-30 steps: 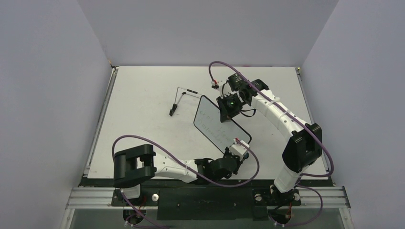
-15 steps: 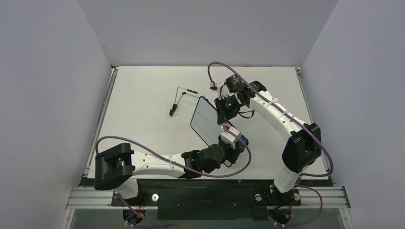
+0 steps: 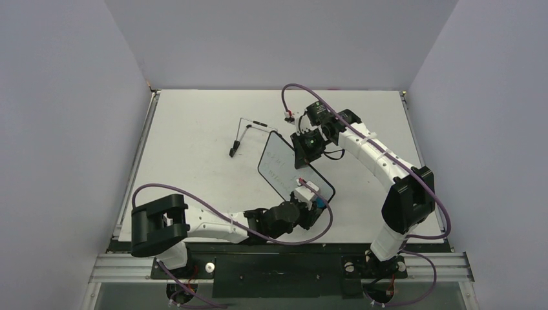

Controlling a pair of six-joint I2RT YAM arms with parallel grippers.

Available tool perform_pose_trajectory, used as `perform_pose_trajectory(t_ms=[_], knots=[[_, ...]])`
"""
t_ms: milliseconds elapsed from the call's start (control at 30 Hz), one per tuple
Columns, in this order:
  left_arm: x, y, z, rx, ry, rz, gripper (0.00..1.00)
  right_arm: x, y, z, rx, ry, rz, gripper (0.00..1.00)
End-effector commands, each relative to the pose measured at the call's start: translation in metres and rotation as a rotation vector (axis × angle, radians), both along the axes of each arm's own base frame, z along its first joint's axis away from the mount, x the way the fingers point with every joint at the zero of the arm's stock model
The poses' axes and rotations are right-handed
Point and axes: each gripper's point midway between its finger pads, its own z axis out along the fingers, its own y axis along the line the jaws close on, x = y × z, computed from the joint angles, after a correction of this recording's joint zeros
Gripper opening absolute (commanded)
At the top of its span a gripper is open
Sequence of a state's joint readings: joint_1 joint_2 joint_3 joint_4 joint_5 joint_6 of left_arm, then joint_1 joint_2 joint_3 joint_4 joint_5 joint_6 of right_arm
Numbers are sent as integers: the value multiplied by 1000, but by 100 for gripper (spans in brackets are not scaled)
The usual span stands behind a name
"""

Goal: Erase the whiteboard
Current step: Erase the whiteboard at the whiteboard stand.

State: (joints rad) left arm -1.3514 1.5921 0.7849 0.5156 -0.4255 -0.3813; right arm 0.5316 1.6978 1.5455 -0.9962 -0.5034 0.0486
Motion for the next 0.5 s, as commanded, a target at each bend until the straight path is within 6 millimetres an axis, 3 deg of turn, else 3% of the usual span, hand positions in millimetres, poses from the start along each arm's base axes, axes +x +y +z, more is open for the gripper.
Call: perform_pose_trajectory(t_ms=[0, 100, 233, 333, 467], knots=[[-6, 6, -12, -7, 39, -21, 0, -9, 5, 26, 66, -55, 46, 0], [-8, 14, -2, -27, 30, -32, 0, -12, 1, 23, 57, -76, 96, 0], [-8, 30, 29, -89, 16, -73, 0, -20, -9, 20, 39, -130, 206, 0], [-6, 55, 44, -117, 21, -97, 0, -23, -24, 19, 10, -186, 278, 0], [11, 103, 39, -78, 2, -11, 0, -26, -41, 29, 2, -204, 318, 0]])
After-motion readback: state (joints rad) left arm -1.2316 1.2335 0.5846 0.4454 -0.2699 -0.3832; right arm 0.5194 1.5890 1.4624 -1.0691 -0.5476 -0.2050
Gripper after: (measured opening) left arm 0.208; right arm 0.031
